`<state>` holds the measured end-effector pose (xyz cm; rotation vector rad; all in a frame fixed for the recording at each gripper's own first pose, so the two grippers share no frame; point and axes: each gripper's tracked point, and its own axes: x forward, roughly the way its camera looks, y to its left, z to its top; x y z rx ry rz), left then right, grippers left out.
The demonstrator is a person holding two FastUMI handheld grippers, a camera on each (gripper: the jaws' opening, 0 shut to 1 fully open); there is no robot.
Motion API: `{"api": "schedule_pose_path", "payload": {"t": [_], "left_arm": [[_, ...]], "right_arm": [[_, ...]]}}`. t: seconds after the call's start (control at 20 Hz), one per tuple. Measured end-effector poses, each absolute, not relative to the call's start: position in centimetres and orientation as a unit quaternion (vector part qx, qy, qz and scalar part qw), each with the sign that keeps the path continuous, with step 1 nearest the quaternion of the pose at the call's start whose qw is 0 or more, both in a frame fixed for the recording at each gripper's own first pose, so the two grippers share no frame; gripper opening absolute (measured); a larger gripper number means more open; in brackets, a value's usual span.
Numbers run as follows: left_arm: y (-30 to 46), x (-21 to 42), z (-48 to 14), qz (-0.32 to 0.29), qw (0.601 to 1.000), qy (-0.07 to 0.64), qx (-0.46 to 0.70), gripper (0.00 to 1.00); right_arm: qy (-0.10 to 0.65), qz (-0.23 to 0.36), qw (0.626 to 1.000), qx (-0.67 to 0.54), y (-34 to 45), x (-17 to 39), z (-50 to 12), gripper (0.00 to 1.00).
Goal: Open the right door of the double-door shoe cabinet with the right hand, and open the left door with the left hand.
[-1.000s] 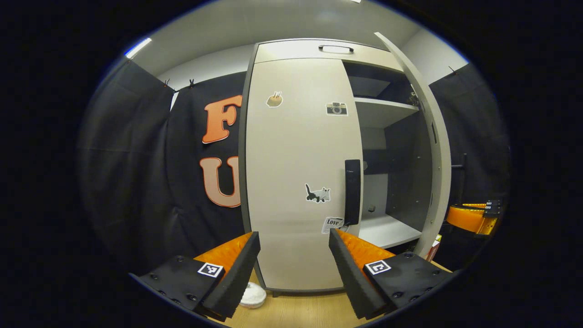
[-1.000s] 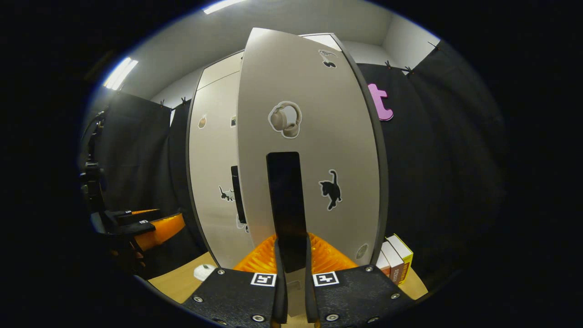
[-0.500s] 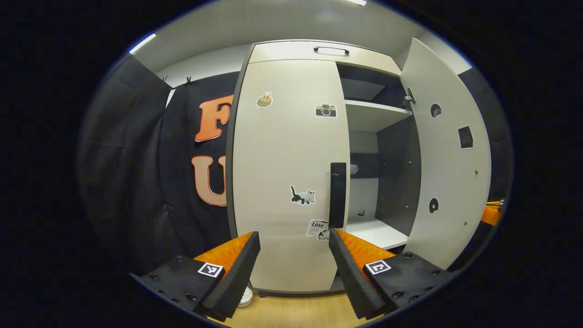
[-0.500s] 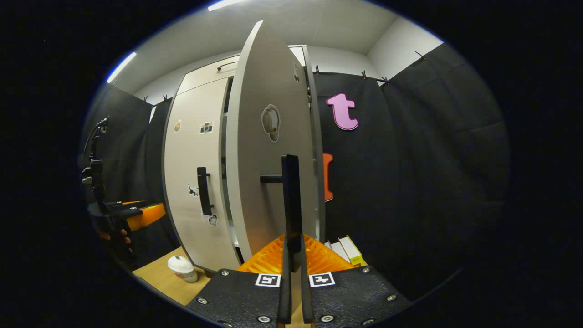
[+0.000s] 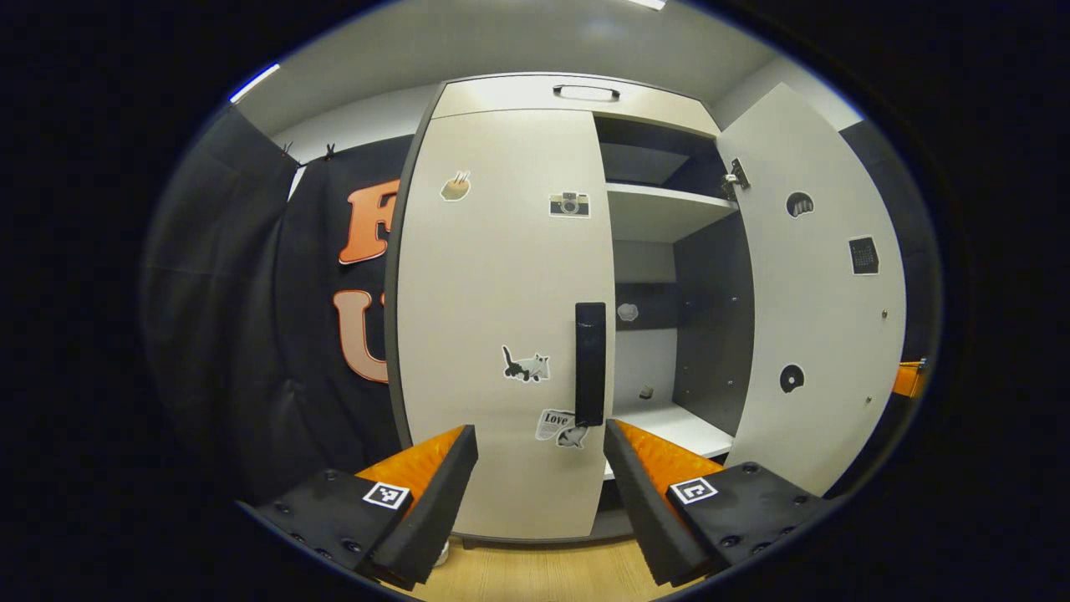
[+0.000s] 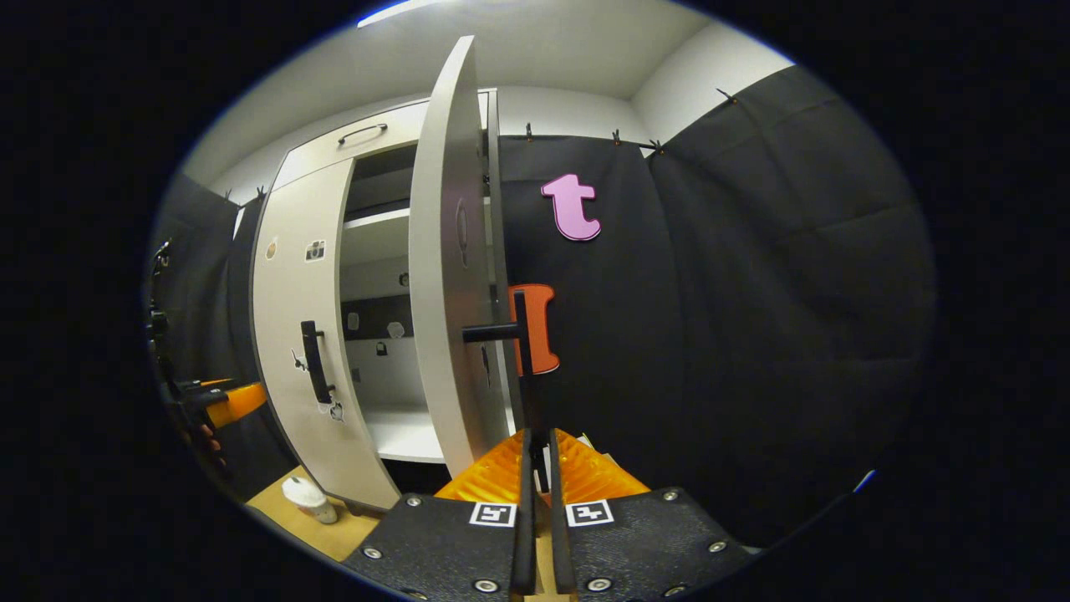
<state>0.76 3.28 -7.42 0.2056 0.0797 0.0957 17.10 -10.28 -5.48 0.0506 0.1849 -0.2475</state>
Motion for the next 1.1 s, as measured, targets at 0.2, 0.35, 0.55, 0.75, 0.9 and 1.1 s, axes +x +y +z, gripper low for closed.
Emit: {"api": "schedule_pose_path", "payload": {"t": [0.2,0.35,0.55,0.75,0.9,1.1], "left_arm": [[2.4,1.6,-7.7,0.033,0.992,0.047,0.115,0.98],[1.8,2.7,-8.3,0.033,0.991,0.066,0.115,0.97],[0.8,4.6,-8.8,0.025,0.99,0.091,0.103,0.98],[0.3,7.2,-8.1,0.027,0.989,0.09,0.115,0.97],[0.8,9.9,-7.9,0.047,0.989,0.087,0.107,0.97],[1.2,12.7,-8.5,0.062,0.989,0.09,0.097,0.97]], "right_arm": [[0.096,-0.134,0.986,0.014,-11.2,16.2,-5.3,0.07],[0.094,-0.145,0.985,0.022,-11.6,15.6,-5.0,0.08],[0.1,-0.159,0.982,0.02,-12.3,14.8,-5.1,0.13],[0.101,-0.162,0.981,0.013,-12.4,14.4,-5.0,0.36],[0.102,-0.165,0.981,0.011,-12.4,14.2,-5.2,0.49],[0.106,-0.168,0.98,0.002,-12.7,13.7,-5.1,0.61]]}}
